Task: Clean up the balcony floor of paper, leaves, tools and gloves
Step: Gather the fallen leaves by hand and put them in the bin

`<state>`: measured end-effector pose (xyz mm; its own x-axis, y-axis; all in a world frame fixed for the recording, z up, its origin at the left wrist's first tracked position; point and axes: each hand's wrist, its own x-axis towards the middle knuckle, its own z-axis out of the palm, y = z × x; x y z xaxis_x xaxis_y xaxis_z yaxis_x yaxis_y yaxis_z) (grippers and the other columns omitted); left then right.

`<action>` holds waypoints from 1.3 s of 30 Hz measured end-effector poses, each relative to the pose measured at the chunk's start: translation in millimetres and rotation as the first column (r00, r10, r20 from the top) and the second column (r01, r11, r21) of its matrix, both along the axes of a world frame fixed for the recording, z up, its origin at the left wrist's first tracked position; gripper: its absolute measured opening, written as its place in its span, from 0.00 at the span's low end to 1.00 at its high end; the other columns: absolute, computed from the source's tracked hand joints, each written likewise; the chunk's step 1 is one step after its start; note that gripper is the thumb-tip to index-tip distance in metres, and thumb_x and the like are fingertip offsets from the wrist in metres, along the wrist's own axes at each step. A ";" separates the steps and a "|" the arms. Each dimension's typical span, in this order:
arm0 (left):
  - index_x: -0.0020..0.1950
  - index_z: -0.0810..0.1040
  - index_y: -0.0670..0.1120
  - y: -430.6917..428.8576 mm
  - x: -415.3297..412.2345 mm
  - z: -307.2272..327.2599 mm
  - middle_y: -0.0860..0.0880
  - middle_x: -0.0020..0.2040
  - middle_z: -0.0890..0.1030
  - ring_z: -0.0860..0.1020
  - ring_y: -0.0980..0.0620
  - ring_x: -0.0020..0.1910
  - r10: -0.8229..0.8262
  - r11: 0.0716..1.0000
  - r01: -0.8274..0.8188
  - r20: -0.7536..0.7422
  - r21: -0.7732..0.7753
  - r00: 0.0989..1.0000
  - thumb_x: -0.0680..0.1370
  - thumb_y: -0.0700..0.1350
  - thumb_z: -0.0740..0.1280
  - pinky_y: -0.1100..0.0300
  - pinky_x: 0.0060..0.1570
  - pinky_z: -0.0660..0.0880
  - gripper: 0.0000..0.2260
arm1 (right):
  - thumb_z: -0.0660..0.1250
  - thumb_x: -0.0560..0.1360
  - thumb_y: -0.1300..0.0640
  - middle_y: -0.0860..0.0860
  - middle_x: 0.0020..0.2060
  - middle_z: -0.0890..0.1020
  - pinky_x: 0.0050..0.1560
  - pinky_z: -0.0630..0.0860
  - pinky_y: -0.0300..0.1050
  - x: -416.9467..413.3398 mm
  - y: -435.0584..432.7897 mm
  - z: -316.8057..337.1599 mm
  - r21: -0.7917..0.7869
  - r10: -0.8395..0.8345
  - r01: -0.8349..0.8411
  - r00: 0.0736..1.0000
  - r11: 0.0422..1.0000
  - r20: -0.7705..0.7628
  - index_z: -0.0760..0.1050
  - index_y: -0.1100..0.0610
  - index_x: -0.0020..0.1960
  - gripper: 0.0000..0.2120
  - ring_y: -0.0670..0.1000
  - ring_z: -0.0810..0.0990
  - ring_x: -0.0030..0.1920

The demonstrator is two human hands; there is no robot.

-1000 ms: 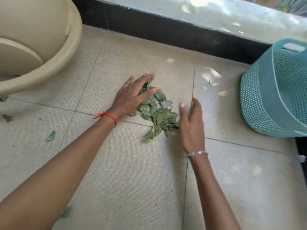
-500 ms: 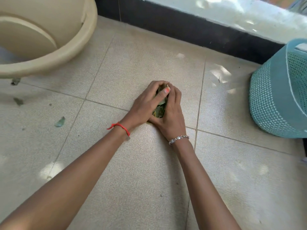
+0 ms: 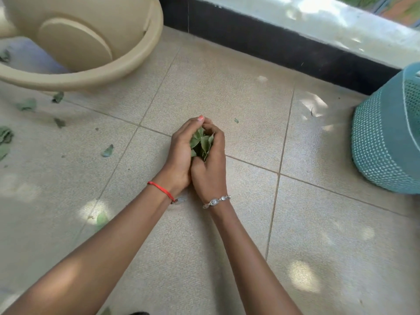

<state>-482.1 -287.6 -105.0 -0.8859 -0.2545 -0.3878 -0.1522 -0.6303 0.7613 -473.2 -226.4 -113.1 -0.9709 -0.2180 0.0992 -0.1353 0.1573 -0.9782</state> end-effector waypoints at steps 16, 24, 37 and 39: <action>0.51 0.77 0.44 -15.5 67.0 23.0 0.50 0.42 0.84 0.83 0.57 0.40 0.026 0.943 -0.035 0.031 0.332 0.999 0.81 0.51 0.53 0.67 0.39 0.79 0.16 | 0.45 0.79 0.48 0.48 0.64 0.70 0.66 0.49 0.46 34.0 -45.8 7.2 0.409 -0.053 0.111 0.987 0.906 -0.151 0.73 0.55 0.55 0.20 0.47 0.65 0.66; 0.51 0.75 0.52 -16.0 68.0 11.8 0.52 0.50 0.83 0.82 0.57 0.44 0.059 0.914 -0.085 0.076 0.397 0.995 0.82 0.48 0.53 0.63 0.40 0.79 0.11 | 0.38 0.70 0.31 0.45 0.75 0.52 0.70 0.29 0.57 32.0 -39.1 11.0 0.664 0.113 0.018 0.982 0.748 -0.153 0.53 0.46 0.74 0.36 0.47 0.37 0.75; 0.45 0.72 0.49 -34.8 56.9 6.2 0.49 0.34 0.74 0.70 0.55 0.26 0.360 0.816 -0.388 0.148 0.428 0.921 0.77 0.31 0.57 0.67 0.23 0.68 0.13 | 0.50 0.80 0.43 0.54 0.73 0.60 0.74 0.52 0.54 -40.4 17.5 -1.3 0.601 -0.084 0.106 0.994 0.792 -0.064 0.60 0.58 0.72 0.27 0.51 0.55 0.74; 0.45 0.72 0.49 -39.8 59.5 5.8 0.49 0.35 0.73 0.70 0.55 0.26 0.374 0.816 -0.397 0.141 0.419 0.917 0.77 0.31 0.56 0.67 0.23 0.68 0.13 | 0.49 0.79 0.41 0.53 0.75 0.53 0.75 0.42 0.49 -46.3 27.4 -10.3 0.763 0.047 -0.001 0.998 0.646 -0.038 0.54 0.56 0.75 0.29 0.50 0.48 0.76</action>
